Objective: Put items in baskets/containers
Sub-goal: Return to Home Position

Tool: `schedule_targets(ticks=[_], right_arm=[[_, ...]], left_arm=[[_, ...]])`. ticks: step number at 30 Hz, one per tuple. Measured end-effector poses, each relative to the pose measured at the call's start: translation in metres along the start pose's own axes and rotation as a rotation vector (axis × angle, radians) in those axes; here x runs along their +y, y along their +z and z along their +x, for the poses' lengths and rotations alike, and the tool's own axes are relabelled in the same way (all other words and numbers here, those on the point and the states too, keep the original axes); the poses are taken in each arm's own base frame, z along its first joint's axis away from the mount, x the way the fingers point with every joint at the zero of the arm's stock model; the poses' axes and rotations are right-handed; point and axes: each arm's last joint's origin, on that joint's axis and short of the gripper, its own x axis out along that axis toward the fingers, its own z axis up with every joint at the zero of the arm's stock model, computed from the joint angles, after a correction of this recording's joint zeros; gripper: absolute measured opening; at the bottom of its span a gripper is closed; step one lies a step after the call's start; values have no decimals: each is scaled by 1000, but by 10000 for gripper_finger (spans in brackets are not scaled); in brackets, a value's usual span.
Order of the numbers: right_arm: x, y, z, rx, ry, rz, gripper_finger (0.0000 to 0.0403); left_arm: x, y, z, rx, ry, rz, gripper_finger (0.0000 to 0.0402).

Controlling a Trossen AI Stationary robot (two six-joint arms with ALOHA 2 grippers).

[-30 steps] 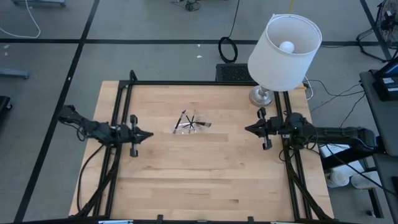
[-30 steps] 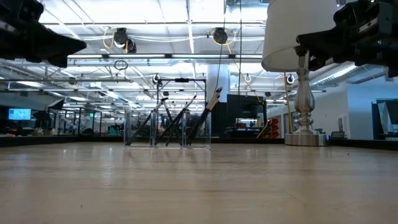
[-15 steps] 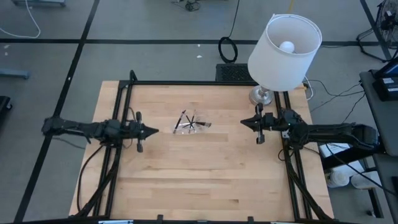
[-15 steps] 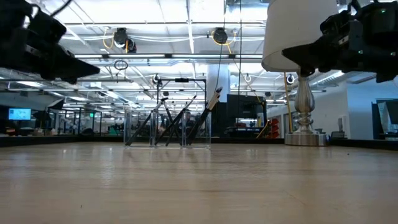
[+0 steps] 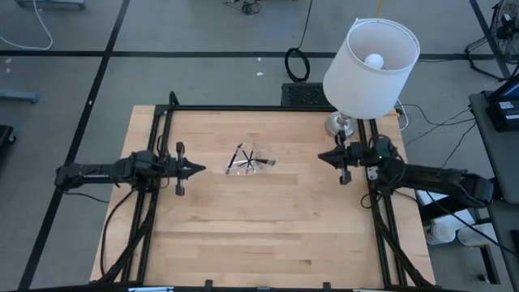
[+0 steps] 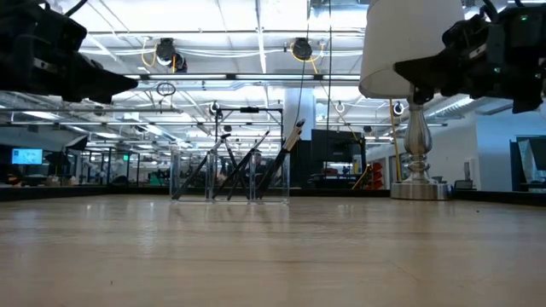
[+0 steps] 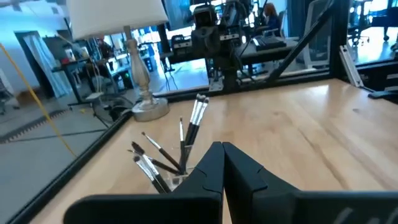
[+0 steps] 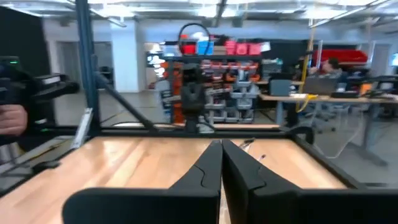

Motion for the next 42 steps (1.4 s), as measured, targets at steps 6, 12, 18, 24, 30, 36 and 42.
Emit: schedule_targets(ticks=[6, 12, 18, 24, 30, 36, 42], right_arm=[[2, 1, -11, 41, 28, 31, 0], [7, 7, -18, -1, 30, 18, 0], [12, 10, -26, -18, 26, 14, 0], [16, 11, -33, -23, 1, 3, 0], [20, 10, -40, -23, 1, 1, 0], [19, 7, -40, 8, 0, 20, 0], [20, 7, -40, 11, 5, 25, 0]], left_arm=[[0, 0, -5, -6, -6, -6, 1], [-2, 3, -7, -45, -23, -11, 1], [-4, 3, -7, -43, -30, -28, 1], [-6, 4, -7, -42, -38, -15, 0], [-6, 4, -7, -41, -36, -12, 0], [-6, 3, -7, -40, -34, -29, 1], [-5, 3, -7, -34, -5, -61, 9]])
